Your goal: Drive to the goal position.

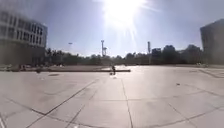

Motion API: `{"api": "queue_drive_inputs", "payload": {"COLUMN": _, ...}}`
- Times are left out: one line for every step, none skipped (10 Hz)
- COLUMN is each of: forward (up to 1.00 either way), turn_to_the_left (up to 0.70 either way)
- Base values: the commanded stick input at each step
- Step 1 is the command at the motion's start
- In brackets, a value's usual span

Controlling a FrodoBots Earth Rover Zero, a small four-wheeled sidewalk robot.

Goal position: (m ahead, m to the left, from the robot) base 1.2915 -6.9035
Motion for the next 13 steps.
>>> {"api": "queue_drive_inputs", "payload": {"forward": 0.0, "turn_to_the_left": -0.7}}
{"api": "queue_drive_inputs", "payload": {"forward": 0.0, "turn_to_the_left": -0.7}}
{"api": "queue_drive_inputs", "payload": {"forward": 0.0, "turn_to_the_left": -0.7}}
{"api": "queue_drive_inputs", "payload": {"forward": 0.0, "turn_to_the_left": -0.7}}
{"api": "queue_drive_inputs", "payload": {"forward": 0.0, "turn_to_the_left": -0.7}}
{"api": "queue_drive_inputs", "payload": {"forward": 0.0, "turn_to_the_left": -0.7}}
{"api": "queue_drive_inputs", "payload": {"forward": 0.0, "turn_to_the_left": -0.7}}
{"api": "queue_drive_inputs", "payload": {"forward": 0.0, "turn_to_the_left": -0.7}}
{"api": "queue_drive_inputs", "payload": {"forward": 0.0, "turn_to_the_left": -0.7}}
{"api": "queue_drive_inputs", "payload": {"forward": 0.0, "turn_to_the_left": -0.7}}
{"api": "queue_drive_inputs", "payload": {"forward": 0.0, "turn_to_the_left": -0.7}}
{"api": "queue_drive_inputs", "payload": {"forward": 0.0, "turn_to_the_left": -0.7}}
{"api": "queue_drive_inputs", "payload": {"forward": 0.0, "turn_to_the_left": -0.7}}
